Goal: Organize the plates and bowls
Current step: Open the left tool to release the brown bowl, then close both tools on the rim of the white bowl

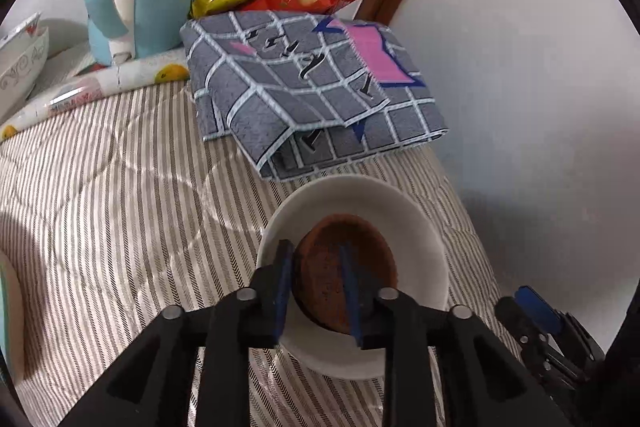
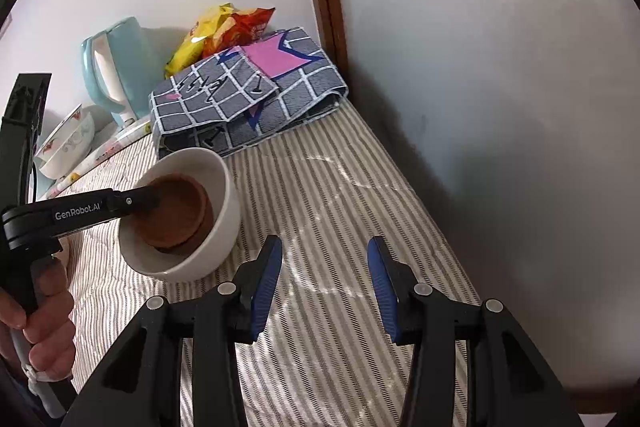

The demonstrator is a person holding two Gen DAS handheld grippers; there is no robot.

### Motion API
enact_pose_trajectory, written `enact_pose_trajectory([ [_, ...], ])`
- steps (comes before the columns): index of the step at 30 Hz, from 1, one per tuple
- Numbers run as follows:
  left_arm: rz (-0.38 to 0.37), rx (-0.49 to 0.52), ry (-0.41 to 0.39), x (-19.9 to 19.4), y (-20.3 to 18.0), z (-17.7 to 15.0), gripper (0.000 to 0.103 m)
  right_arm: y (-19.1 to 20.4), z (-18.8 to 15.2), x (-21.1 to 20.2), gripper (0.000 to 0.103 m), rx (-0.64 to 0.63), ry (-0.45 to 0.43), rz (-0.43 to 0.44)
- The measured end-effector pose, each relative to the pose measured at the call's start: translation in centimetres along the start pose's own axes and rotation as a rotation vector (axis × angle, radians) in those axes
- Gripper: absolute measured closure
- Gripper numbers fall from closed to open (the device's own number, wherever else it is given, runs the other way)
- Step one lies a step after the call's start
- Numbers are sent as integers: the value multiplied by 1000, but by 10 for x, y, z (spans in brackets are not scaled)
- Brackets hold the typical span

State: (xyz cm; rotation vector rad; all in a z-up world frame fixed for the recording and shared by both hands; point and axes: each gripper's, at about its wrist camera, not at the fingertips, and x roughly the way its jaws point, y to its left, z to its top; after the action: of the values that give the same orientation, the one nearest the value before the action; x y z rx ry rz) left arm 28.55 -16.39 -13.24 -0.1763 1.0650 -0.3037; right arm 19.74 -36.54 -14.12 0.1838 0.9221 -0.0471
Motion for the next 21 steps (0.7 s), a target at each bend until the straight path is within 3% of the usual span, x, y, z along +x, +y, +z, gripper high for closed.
enact_pose_trajectory([
  [7, 9, 13, -48, -19, 3, 2, 76, 23, 10, 2, 59, -36, -7, 32],
  [21, 66, -23, 2, -11, 28, 1, 76, 60, 28, 24, 59, -99, 28, 46],
])
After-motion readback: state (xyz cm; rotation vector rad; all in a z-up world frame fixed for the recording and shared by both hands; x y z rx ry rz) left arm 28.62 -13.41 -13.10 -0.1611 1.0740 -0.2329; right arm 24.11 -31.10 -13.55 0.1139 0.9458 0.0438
